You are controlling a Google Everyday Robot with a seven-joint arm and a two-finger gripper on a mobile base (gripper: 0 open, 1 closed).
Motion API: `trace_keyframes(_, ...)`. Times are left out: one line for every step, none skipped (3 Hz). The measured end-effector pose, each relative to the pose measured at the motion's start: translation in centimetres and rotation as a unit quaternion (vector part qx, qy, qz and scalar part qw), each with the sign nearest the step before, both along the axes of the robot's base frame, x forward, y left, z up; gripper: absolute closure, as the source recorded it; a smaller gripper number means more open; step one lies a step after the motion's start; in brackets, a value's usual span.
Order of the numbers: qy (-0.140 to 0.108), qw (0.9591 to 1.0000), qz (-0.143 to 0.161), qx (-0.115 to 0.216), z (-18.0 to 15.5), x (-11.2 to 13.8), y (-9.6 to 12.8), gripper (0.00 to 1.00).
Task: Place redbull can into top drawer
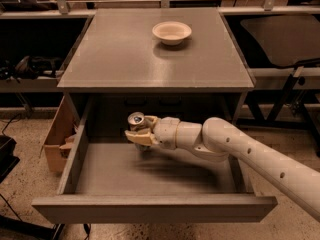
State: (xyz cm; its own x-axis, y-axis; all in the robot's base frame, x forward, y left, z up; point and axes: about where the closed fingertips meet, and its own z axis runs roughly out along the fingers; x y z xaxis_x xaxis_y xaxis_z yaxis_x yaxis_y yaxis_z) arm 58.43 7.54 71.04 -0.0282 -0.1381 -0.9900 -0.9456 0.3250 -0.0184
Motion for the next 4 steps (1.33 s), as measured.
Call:
trace_keyframes(0.0,1.0,0.0,0.0,0.0,0.0,0.0,0.13)
trace_keyframes(0.0,1.0,0.0,0.0,0.0,0.0,0.0,0.0)
trace_keyframes(0.0,1.0,0.0,0.0,0.0,0.0,0.0,0.0)
trace_keyframes(0.005,0.9995,0.015,-0.028,1.9,-0.7,0.2,0.0)
